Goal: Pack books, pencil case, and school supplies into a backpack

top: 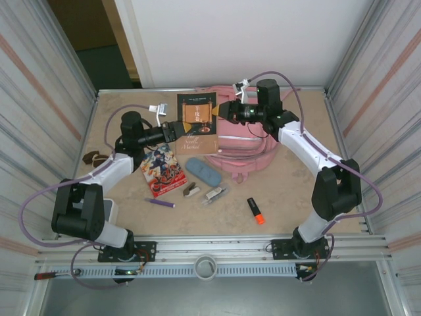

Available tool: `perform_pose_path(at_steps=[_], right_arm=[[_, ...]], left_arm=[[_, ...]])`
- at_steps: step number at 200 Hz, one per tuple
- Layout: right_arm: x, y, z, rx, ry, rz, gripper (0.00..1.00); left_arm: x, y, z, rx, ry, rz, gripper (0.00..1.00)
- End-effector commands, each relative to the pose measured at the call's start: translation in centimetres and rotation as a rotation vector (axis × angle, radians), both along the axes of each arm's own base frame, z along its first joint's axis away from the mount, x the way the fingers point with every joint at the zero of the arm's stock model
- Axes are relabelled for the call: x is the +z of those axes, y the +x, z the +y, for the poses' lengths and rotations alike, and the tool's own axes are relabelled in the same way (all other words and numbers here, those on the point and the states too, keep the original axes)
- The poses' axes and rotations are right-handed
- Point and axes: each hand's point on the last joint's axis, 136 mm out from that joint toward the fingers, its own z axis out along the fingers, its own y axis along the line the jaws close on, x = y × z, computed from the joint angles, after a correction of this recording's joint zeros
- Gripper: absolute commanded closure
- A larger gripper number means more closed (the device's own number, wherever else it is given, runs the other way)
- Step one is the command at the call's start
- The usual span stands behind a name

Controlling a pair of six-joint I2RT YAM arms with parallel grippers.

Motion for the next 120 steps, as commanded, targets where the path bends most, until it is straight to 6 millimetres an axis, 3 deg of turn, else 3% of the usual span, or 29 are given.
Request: perform_pose_path(at_steps=[1, 13, 25, 43, 74, 120], right_arm=[[2.3, -0.7, -0.9, 0.007, 0.01, -0.077, 0.97], [1.8, -0.6, -1.5, -0.008, -0.009, -0.061, 0.82], [1.2, -0.8, -2.2, -0.025, -0.016, -0.054, 0.64], [0.7, -1.5, -2.6, -0.034, 0.002, -0.07, 0.47], [0.2, -3.5, -2.0, 0.003, 0.071, -0.085, 0.28], [-0.3, -5.2, 0.5, 0.068, 0.115, -0.101, 0.18]], left_arm=[[3.6, -0.8, -0.2, -0.018, -0.036, -0.1, 0.88], [4.5, -1.2, -0.1, -0.01, -0.046, -0.112, 0.95], [5.6, -1.5, 0.1, 0.001, -0.057, -0.127, 0.97], [7.2, -1.8, 0.4, 0.026, -0.08, -0.154, 0.99], [8.9, -2.1, 0.4, 0.044, -0.109, -0.179, 1.0], [10.3, -2.9, -0.7, 0.011, -0.161, -0.197, 1.0]])
